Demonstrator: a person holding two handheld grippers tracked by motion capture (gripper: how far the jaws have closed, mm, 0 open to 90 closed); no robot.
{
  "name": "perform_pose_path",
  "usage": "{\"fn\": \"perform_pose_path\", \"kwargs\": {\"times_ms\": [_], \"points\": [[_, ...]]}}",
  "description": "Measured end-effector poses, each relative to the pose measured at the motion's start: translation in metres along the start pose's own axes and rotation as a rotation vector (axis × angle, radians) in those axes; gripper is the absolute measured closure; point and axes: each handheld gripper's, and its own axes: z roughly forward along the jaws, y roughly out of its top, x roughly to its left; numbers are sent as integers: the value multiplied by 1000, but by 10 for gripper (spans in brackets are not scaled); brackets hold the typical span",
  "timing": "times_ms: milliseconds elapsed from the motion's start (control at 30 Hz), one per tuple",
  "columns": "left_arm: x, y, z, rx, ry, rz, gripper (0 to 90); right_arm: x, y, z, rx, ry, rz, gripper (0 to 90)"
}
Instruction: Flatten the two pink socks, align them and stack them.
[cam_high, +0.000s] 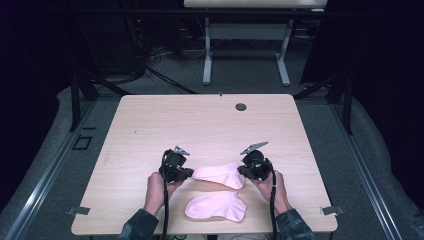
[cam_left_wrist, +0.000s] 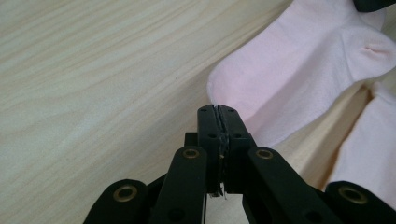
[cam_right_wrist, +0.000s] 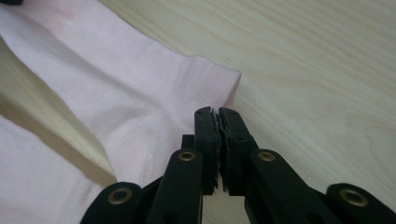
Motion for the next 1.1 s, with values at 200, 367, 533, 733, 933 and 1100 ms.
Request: {"fn": "perform_pose_path", "kwargs": {"times_ms": [200, 367, 533, 733, 933, 1100], "points": [[-7, -1, -20, -29, -7, 1, 888, 9, 4, -25, -27, 11, -12, 864], [-15, -6, -38, -63, -23, 7, 888, 20, 5, -46, -39, 1, -45, 864], [-23, -19, -53, -84, -39, 16, 888, 31, 0, -62, -48, 17, -59, 863], [-31, -38, -61, -91, -65, 19, 888, 44, -10, -71, -44, 38, -78, 863], [-37, -60, -58, -77, -94, 0, 888, 52, -23, -68, -25, 62, -81, 862], [-43, -74, -46, -56, -93, -3, 888, 56, -34, -58, 6, 65, -88, 861]]}}
